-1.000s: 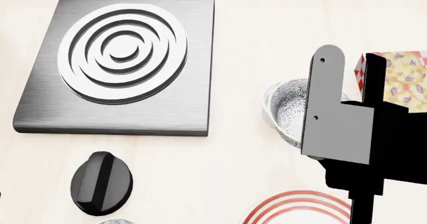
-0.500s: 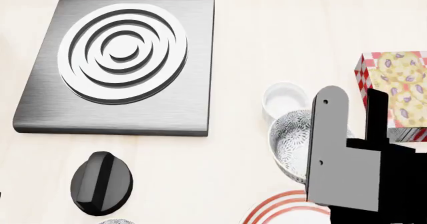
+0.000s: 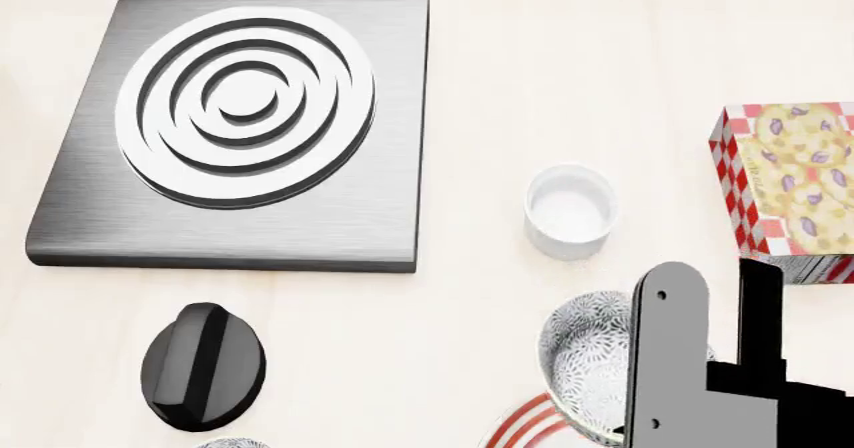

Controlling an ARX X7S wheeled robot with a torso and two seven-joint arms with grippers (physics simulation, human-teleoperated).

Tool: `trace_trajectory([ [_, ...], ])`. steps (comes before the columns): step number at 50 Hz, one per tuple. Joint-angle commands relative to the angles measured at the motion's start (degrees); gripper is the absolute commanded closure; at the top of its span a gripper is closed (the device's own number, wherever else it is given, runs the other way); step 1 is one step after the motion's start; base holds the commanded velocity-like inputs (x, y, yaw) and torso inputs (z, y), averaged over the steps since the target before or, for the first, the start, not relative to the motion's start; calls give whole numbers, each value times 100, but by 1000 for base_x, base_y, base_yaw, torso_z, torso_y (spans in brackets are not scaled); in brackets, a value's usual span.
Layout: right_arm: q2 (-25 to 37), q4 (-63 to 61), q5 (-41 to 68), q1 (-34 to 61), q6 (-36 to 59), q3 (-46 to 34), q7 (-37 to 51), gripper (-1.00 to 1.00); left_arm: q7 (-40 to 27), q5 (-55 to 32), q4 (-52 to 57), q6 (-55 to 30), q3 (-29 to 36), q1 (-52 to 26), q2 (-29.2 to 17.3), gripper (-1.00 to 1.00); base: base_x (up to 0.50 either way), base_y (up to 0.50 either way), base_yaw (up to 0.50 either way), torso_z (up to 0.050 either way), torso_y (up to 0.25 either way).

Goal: Pick the akita bowl on the ramekin and place it on the plate.

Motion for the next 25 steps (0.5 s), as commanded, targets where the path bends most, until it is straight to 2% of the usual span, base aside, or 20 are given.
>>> trace_trajectory([
  [1,324,-312,250,-266,-131,59,305,100,0,0,-14,8,3,1,-2,-100,0,0,0,0,0],
  [12,674,-484,465,-649,-420,19,701,100,11,19,-36,10,22,-8,16,-100,0,0,0,0,0],
  [25,1426,-714,851,-1138,-995,-135,1345,100,-34,-5,-5,9,-11,6,-29,-100,0,0,0,0,1],
])
